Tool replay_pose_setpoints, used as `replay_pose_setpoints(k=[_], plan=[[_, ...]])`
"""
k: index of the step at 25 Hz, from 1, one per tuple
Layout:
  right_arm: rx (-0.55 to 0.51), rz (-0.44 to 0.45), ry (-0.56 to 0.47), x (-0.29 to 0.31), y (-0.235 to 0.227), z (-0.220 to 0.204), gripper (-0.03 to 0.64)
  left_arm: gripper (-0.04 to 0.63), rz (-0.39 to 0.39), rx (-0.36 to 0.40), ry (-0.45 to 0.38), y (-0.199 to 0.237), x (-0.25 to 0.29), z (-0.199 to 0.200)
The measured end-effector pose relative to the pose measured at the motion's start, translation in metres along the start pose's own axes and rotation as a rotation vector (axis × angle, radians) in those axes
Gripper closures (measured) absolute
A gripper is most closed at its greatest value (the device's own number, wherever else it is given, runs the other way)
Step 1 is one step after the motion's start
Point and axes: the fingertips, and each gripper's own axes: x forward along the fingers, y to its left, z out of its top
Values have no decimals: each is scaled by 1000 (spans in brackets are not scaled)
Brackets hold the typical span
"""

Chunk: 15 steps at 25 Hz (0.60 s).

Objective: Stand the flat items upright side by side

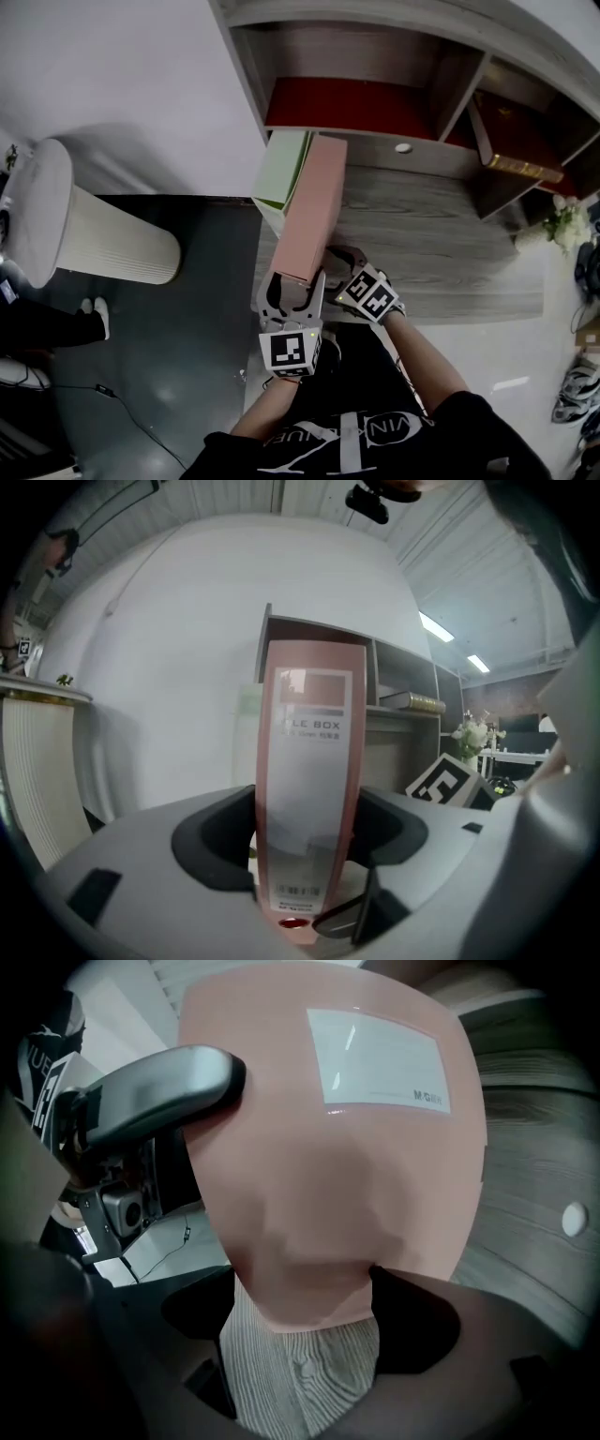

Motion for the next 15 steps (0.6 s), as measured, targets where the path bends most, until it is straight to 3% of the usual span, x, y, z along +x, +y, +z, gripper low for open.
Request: replay_pose_setpoints(k=[15], plan=[[-21,49,1,8,-44,14,150,290,81,-5,1,8,37,7]])
